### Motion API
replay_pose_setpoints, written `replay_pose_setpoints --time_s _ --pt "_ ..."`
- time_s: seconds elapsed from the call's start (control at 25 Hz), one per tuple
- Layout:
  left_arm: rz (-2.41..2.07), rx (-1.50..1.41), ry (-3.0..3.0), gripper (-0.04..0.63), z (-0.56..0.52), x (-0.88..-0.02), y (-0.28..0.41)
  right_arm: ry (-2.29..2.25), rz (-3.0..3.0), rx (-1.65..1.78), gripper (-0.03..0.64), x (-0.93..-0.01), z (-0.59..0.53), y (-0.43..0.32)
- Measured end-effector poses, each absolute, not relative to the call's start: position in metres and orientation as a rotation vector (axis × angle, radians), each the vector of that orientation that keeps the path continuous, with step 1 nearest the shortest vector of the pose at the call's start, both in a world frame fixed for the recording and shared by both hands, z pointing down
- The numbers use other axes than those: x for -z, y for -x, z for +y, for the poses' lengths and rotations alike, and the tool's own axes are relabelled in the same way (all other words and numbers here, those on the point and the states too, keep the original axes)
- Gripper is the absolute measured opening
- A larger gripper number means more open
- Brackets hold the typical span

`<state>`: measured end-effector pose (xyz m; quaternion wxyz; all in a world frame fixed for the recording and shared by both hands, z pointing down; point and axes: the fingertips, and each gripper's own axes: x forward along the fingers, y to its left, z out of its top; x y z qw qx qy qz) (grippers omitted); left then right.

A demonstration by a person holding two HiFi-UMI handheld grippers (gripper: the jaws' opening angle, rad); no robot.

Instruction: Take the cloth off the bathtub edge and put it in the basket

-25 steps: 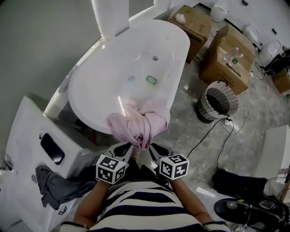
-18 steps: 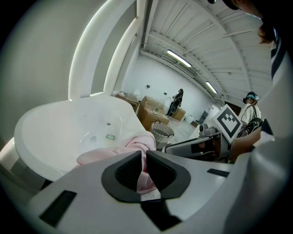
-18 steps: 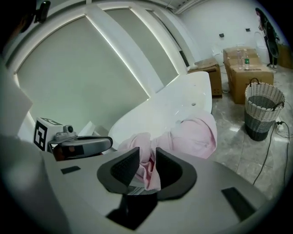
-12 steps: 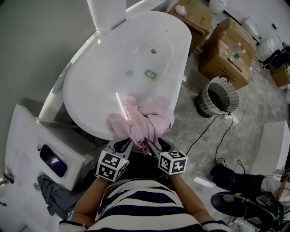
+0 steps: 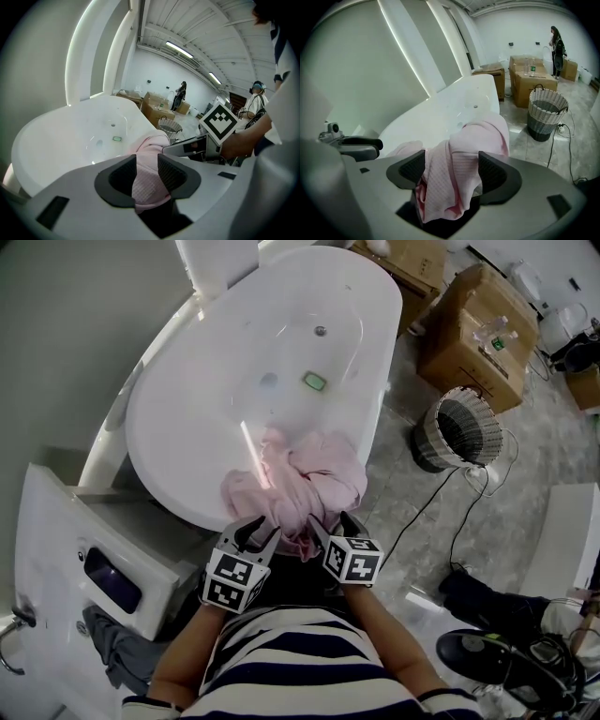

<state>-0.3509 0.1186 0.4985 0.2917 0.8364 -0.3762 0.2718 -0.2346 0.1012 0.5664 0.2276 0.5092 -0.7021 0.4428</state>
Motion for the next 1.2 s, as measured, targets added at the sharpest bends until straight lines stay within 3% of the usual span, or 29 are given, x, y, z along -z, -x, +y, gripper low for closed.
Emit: replay_pose_setpoints --time_s 0.72,0.84,1.2 --pt "-0.987 -0.732 -2.167 0.15 0.119 -0.507 0.358 -1.345 -1.785 -1.387 0.34 -0.591 0.096 0.244" --pt "-0.954 -0.754 -2.18 0.153 0.12 -0.508 0.353 -1.365 -1.792 -1.419 0.262 -0.59 0.097 0.24" --pt "-0.868 -0.838 -2.226 0.19 0.123 -0.517 0.34 -1.365 -1.845 -1.305 0.125 -0.581 0.095 0.239"
